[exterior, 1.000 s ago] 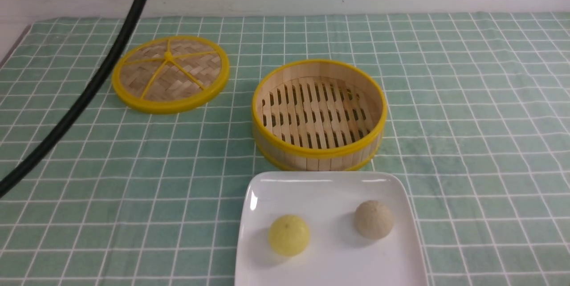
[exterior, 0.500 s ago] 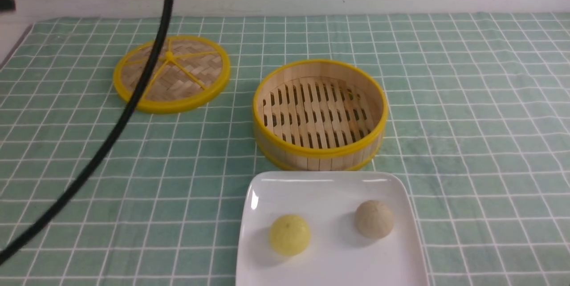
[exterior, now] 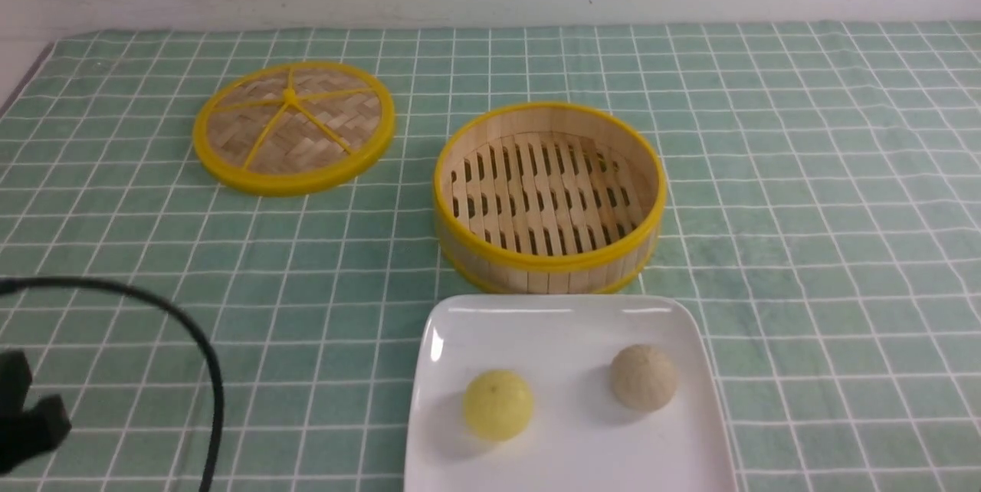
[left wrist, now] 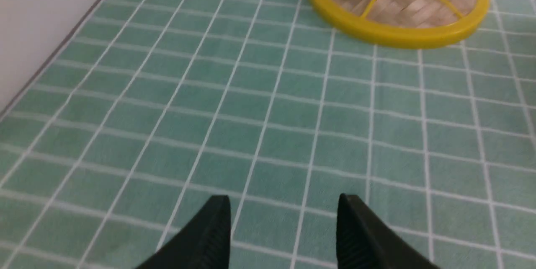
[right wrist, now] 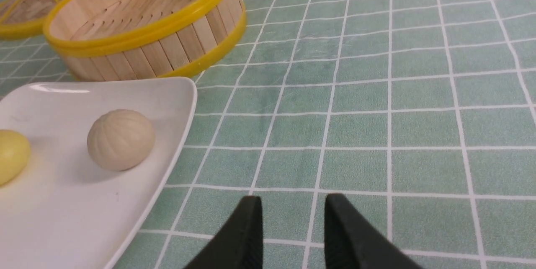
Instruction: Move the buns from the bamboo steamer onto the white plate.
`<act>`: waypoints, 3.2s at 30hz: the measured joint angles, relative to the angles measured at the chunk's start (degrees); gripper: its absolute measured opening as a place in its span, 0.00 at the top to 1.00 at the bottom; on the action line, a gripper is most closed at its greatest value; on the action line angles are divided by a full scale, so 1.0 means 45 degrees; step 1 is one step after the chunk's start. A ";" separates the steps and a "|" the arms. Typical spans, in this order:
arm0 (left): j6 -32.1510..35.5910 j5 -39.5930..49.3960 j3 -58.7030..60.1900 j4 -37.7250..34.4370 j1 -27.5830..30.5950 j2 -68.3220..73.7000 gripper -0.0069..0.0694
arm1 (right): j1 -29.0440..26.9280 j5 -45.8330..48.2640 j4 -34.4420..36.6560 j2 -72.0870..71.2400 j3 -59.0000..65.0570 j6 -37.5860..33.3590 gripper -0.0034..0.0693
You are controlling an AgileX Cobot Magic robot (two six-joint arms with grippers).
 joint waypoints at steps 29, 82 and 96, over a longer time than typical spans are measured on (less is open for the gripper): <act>0.0483 0.1025 0.3336 -0.1509 0.1056 -0.6387 0.43 | 0.0000 0.0000 0.0000 0.0000 0.0000 0.0000 0.63; 0.4712 0.1140 0.3297 -0.4443 0.1056 -0.6536 0.43 | 0.0000 0.0000 -0.0012 0.0000 0.0000 0.0000 0.63; 0.4681 0.1140 0.3297 -0.4443 0.1056 -0.6536 0.43 | 0.0000 0.0000 -0.0026 0.0000 0.0000 0.0000 0.62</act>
